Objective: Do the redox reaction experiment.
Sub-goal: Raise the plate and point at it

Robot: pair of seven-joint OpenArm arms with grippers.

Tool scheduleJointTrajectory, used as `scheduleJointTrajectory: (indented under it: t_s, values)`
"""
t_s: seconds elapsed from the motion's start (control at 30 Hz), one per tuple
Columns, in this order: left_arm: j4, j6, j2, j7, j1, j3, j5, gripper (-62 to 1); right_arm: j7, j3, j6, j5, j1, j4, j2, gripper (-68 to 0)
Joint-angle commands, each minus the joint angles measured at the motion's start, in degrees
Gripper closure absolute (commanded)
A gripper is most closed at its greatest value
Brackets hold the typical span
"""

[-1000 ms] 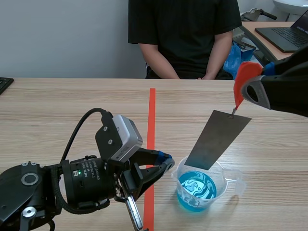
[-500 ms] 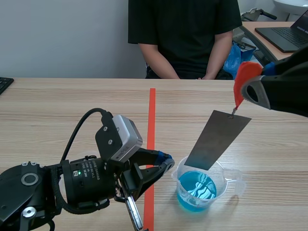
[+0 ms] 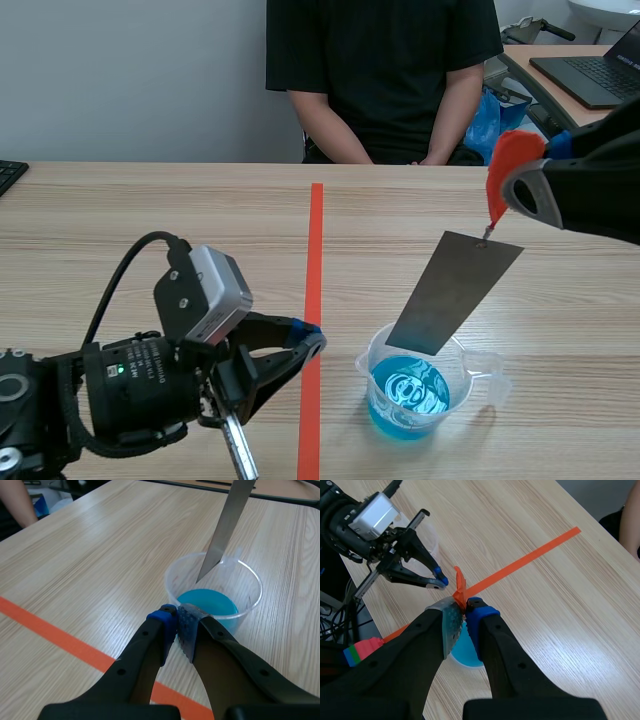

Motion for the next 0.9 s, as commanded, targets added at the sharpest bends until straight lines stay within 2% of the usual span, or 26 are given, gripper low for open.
scheduleJointTrajectory:
  t_s: [0.0, 0.1, 0.23, 0.4, 0.67, 0.8, 0.87]
  values:
    - [3.72, -0.09, -0.85, -1.95, 2.03, -1.49, -0.81, -4.6, 0.48, 0.24, 0.66, 1.29, 0.02, 0.28, 0.31, -1.7]
    - [7.48, -0.09, -2.01, -2.03, 5.31, -5.18, -0.83, -4.6, 0.48, 0.24, 0.66, 1.27, 0.02, 0.28, 0.31, -1.7]
    - [12.48, -0.09, -3.52, -2.03, 10.45, -10.91, -3.43, -4.6, 0.46, 0.24, 0.66, 1.27, 0.02, 0.28, 0.31, -1.7]
    - [18.67, -0.09, -4.94, -2.03, 17.25, -18.69, -4.07, -4.6, 0.48, 0.24, 0.66, 1.29, 0.02, 0.28, 0.31, -1.7]
    - [27.26, -0.09, -5.14, -1.79, 28.74, -31.65, -9.88, -4.6, 0.48, 0.24, 0.66, 1.29, 0.02, 0.28, 0.31, -1.7]
    - [30.05, -0.09, -4.90, -1.79, 35.74, -37.92, -12.00, -4.6, 0.48, 0.24, 0.66, 1.29, 0.02, 0.28, 0.31, -1.7]
    - [30.95, -0.09, -4.00, -1.79, 39.41, -41.33, -14.08, -4.6, 0.48, 0.24, 0.66, 1.27, 0.02, 0.28, 0.31, -1.7]
